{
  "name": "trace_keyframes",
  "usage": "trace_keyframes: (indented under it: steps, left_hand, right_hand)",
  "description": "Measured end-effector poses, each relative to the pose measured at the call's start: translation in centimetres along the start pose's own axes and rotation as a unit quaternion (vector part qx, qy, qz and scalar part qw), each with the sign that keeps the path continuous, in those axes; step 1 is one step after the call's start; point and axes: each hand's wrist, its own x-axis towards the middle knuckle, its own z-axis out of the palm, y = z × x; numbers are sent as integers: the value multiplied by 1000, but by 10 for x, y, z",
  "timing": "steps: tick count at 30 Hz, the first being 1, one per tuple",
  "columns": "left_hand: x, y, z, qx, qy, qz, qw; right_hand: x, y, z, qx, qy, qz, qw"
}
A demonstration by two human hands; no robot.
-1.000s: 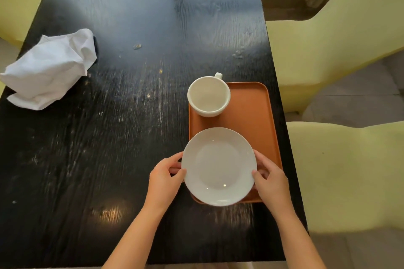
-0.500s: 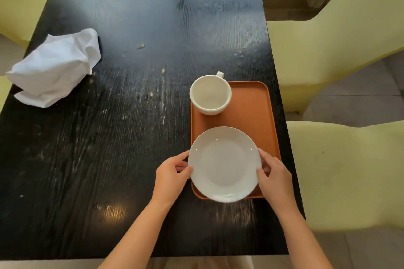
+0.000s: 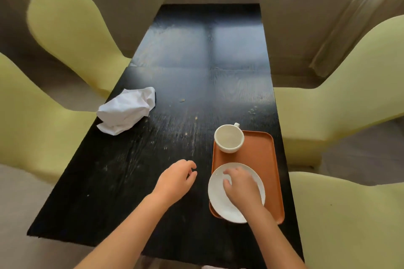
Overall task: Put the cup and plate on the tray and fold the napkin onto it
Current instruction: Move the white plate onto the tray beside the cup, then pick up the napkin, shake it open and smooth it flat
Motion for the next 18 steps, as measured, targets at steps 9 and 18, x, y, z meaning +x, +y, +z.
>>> trace_keyframes:
  steps: [9,18]
  left_hand:
    - [-27,-55,-80,91,85,13,992]
    - [-21,-201,-134,73,123,-21,989]
  right_hand:
    - [27,-104,3,-74,-23,-160,984]
    - [71,-221,60,-92,-31,-204,974]
